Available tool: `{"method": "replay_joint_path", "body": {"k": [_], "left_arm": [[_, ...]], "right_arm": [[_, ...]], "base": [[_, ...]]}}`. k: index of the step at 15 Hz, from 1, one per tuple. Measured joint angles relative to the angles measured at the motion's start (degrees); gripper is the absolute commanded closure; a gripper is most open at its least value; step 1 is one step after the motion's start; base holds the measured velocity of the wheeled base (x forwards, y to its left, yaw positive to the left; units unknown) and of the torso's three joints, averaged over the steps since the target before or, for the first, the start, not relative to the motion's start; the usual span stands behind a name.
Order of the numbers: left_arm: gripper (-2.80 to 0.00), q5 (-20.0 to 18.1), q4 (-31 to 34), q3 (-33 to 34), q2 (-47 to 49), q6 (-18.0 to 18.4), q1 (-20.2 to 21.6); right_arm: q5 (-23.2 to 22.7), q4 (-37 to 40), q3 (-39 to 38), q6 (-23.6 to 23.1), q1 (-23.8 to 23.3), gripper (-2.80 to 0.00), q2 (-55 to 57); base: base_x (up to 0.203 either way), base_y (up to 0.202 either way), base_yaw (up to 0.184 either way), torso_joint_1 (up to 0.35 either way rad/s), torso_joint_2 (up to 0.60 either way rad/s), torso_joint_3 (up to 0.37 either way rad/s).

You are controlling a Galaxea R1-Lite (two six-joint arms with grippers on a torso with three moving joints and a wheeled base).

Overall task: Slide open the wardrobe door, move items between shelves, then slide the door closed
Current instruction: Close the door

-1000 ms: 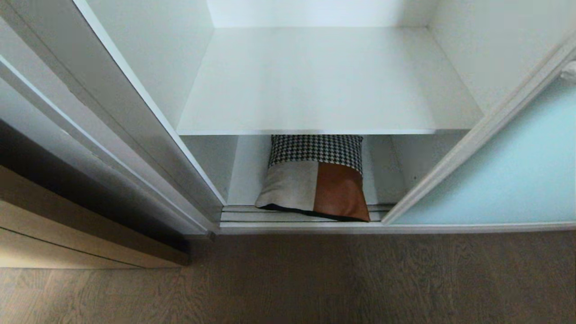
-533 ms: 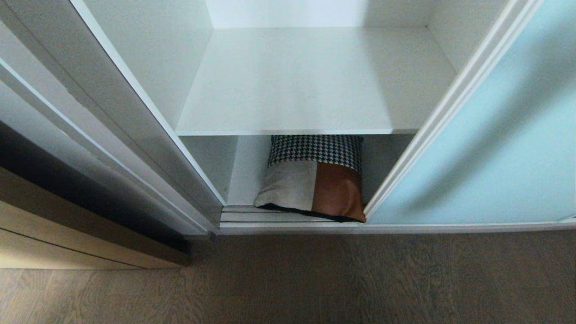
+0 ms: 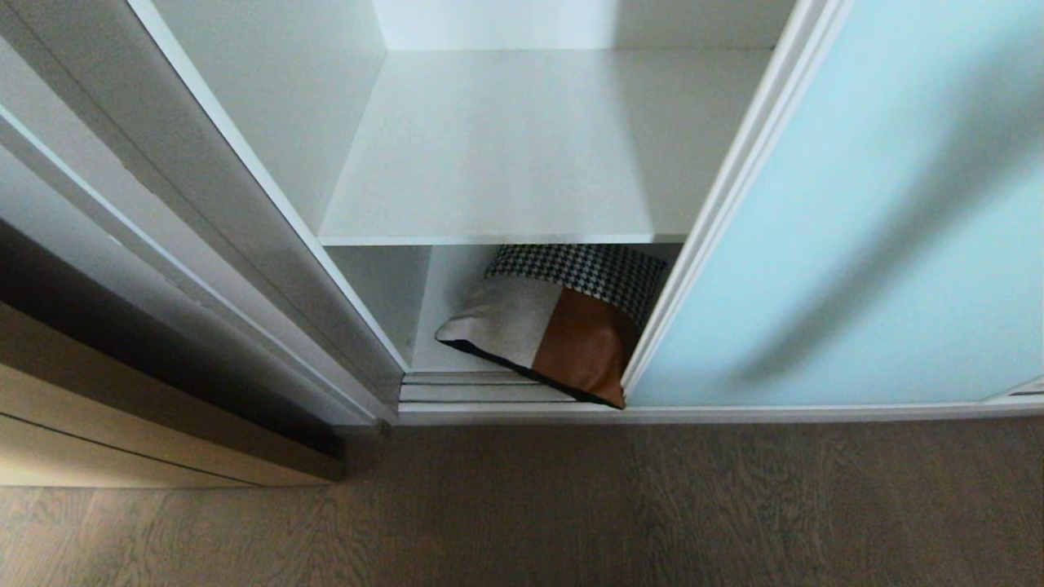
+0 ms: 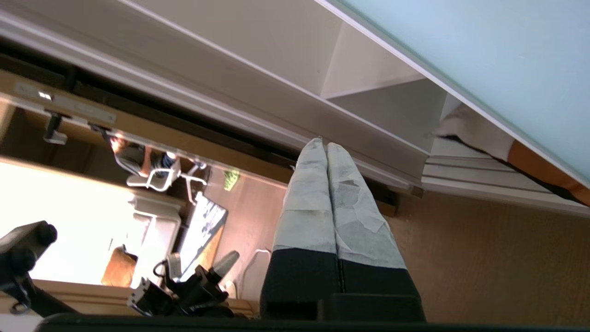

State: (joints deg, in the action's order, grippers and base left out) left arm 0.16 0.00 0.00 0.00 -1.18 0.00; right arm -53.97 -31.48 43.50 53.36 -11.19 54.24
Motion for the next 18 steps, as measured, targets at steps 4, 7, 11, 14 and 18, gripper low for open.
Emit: {"method": "replay_joint_path", "body": {"k": [4, 7, 11, 14, 18], "left_arm": [[0.0, 0.0, 0.0, 0.0, 0.0, 0.0, -0.02], [0.0, -0.02, 0.0, 0.0, 0.0, -0.01, -0.02], [0.0, -0.02, 0.0, 0.0, 0.0, 0.0, 0.0], [0.0, 0.0, 0.0, 0.0, 0.0, 0.0, -0.02], [0.0, 0.0, 0.0, 0.0, 0.0, 0.0, 0.0]], "right_arm": [[0.11, 0.21, -1.28, -2.31, 0.22, 0.0, -0.81], [0.11, 0.27, -2.01, -2.45, 0.58, 0.0, -1.14], [0.2, 0.27, -2.83, -3.39, 1.39, 0.0, -2.22], [1.05, 0.77, -3.6, -6.3, 1.63, 0.0, -2.67], [10.04, 5.65, -2.32, -12.51, 1.61, 0.0, -2.21]], "base": [[0.0, 0.0, 0.0, 0.0, 0.0, 0.0], [0.0, 0.0, 0.0, 0.0, 0.0, 0.0], [0.0, 0.0, 0.0, 0.0, 0.0, 0.0], [0.0, 0.0, 0.0, 0.0, 0.0, 0.0], [0.0, 0.0, 0.0, 0.0, 0.0, 0.0]]}}
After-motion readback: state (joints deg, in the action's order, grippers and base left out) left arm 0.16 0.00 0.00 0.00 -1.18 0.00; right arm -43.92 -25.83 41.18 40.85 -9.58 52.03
